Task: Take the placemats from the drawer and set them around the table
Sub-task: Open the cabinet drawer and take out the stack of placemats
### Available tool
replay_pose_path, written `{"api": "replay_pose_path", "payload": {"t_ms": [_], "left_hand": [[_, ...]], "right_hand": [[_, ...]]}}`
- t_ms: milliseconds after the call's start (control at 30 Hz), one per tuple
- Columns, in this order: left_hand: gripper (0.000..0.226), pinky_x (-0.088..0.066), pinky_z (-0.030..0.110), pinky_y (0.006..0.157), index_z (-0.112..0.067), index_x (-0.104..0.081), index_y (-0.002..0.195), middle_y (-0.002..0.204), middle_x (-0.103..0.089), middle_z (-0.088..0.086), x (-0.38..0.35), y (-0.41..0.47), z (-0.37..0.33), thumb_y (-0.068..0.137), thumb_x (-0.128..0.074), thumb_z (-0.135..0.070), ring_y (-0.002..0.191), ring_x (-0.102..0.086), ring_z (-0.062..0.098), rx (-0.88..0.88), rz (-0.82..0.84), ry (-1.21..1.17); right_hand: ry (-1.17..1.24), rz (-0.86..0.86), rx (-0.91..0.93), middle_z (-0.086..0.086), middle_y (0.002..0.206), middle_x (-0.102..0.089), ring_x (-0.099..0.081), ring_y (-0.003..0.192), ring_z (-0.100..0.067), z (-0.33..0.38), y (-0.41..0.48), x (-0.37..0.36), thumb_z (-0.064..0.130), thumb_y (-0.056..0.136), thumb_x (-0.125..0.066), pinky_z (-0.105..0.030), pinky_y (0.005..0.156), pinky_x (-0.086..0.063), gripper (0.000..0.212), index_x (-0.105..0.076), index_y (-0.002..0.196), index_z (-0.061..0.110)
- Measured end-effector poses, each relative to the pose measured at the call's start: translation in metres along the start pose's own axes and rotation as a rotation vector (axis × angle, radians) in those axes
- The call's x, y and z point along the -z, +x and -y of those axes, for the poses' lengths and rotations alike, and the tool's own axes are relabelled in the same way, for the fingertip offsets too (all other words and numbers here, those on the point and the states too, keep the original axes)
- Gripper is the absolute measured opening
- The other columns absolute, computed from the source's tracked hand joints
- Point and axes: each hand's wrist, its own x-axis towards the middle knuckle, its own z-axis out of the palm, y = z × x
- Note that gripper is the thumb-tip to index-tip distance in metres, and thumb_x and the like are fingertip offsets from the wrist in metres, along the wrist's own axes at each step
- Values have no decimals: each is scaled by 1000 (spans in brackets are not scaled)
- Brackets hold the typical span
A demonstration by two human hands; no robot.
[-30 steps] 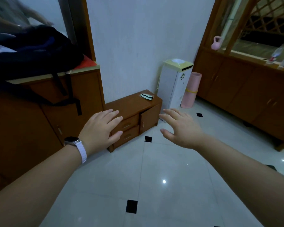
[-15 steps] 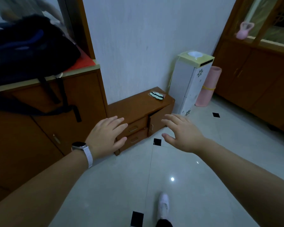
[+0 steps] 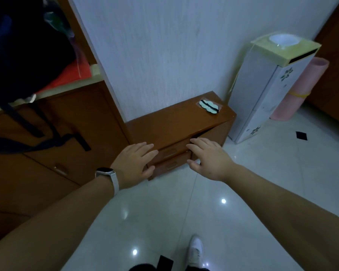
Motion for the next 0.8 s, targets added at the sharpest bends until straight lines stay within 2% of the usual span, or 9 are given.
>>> {"api": "replay_pose_path", "payload": {"t_ms": [200, 300, 367, 500, 667, 800], "left_hand": [[62, -39, 43, 102, -16, -56, 133, 138, -55, 9, -51, 53, 27, 87, -37, -53, 129, -49, 31, 88, 50, -124], [67, -33, 41, 106, -17, -46, 141, 145, -48, 8, -90, 79, 41, 87, -34, -56, 134, -42, 29, 128, 45, -179], [67, -31, 40, 108, -18, -41, 144, 148, -43, 7, -123, 95, 53, 89, -35, -56, 137, -37, 27, 135, 48, -190], [62, -28, 41, 110, -22, -36, 147, 153, -36, 5, -200, 127, 79, 93, -46, -51, 140, -30, 26, 156, 76, -174], [58, -31, 44, 109, -21, -42, 143, 150, -40, 7, -298, 171, 112, 93, -44, -51, 138, -33, 29, 138, 59, -92], [60, -27, 44, 111, -23, -36, 147, 154, -34, 7, -370, 208, 136, 94, -45, -51, 141, -29, 28, 137, 40, -28]], "right_hand": [[109, 57, -21, -4, 145, -50, -40, 136, -25, -22, 42, -51, 49, 92, -47, -48, 107, -38, 56, -54, 137, 17], [121, 84, -54, -4, 146, -48, -39, 137, -25, -32, 65, -84, 55, 90, -35, -45, 109, -35, 63, -52, 138, 17], [119, 84, -53, -4, 145, -49, -40, 136, -25, -41, 81, -112, 55, 89, -34, -44, 108, -35, 64, -53, 137, 17], [112, 73, -43, -5, 143, -51, -42, 134, -26, -61, 113, -180, 49, 91, -46, -46, 106, -38, 55, -54, 135, 16], [109, 33, -48, -4, 142, -52, -44, 133, -25, -91, 147, -277, 55, 89, -34, -45, 105, -38, 64, -55, 135, 17], [98, 17, -32, -3, 145, -49, -40, 136, -24, -121, 171, -359, 56, 89, -33, -46, 107, -38, 64, -52, 137, 18]]}}
